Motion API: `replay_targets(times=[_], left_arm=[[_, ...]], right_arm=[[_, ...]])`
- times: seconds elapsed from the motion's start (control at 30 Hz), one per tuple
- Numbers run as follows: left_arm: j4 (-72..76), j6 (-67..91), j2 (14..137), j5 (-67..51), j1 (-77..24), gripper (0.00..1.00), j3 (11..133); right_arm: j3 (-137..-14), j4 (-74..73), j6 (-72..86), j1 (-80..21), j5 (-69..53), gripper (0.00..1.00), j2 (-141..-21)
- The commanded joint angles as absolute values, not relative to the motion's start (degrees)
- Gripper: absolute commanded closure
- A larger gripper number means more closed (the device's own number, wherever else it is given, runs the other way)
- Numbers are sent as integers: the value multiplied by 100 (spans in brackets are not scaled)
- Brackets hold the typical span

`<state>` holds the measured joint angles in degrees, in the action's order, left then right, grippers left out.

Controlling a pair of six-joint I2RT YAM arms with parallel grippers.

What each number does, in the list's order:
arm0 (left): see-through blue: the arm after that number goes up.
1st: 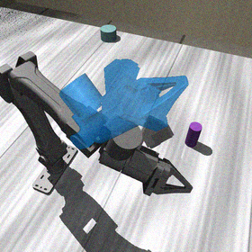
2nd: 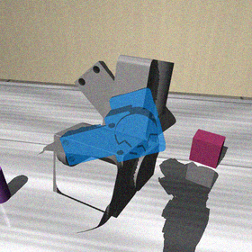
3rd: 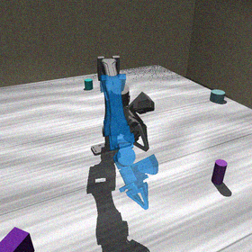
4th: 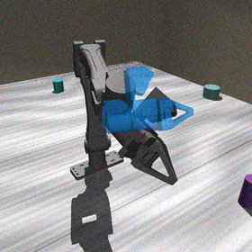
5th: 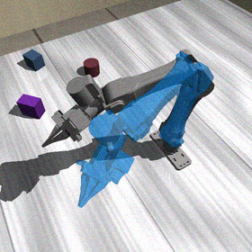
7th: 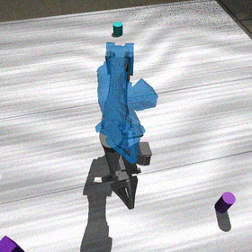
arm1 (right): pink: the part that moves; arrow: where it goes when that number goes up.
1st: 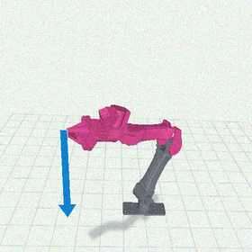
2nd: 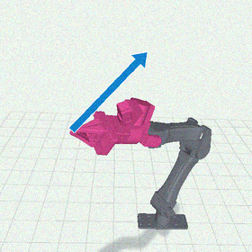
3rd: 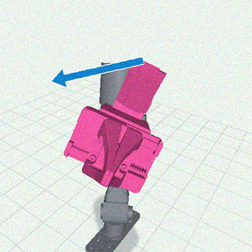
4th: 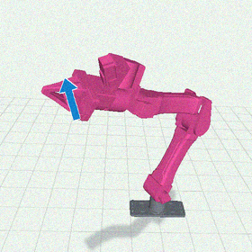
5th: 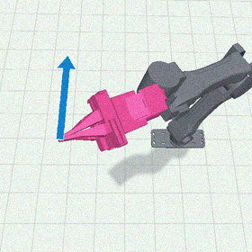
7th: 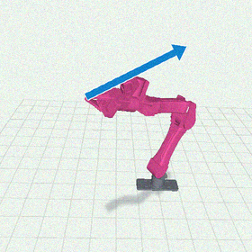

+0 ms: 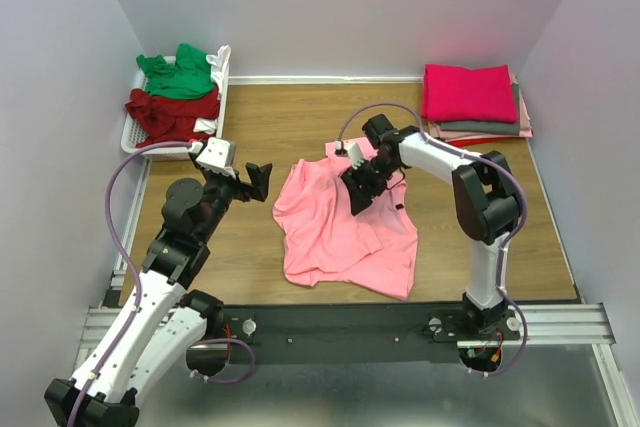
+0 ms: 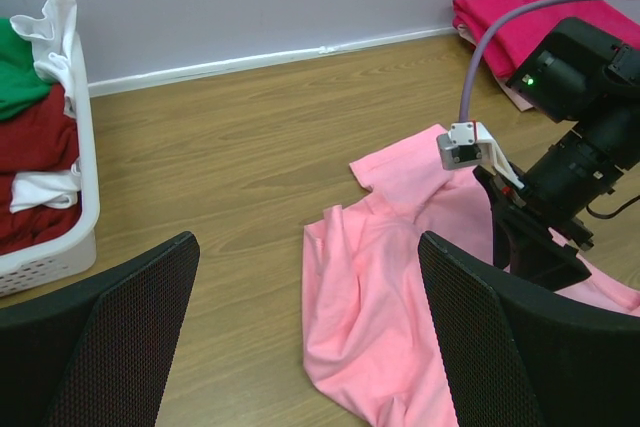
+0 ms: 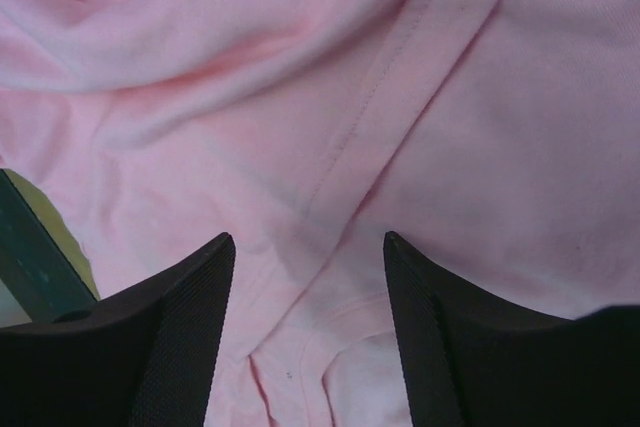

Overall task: Fold and stack the t-shirts
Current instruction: Flatten the tshirt out

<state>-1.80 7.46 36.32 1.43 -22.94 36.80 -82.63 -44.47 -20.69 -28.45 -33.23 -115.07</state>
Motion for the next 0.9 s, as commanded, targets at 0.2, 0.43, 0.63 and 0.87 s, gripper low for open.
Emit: replay_targets(times=[0.2, 0.43, 0.63, 0.87], left_arm=[[-79, 694, 3524, 26, -2268, 2, 3683], [-62, 686, 3516, 26, -2259, 2, 3683], [-70, 686, 3498, 26, -2250, 2, 3683], [-53, 694, 3305, 149, -2233, 2, 3674]], right_arm=[[-8174, -4280, -1986, -3181, -3208, 46, -11628], [-8156, -4298, -1978, -3208, -3427, 68, -11575], [-8200, -4315, -1934, -3226, -3586, 96, -11602], [-8244, -4359, -1916, -3243, -3797, 100, -11400]])
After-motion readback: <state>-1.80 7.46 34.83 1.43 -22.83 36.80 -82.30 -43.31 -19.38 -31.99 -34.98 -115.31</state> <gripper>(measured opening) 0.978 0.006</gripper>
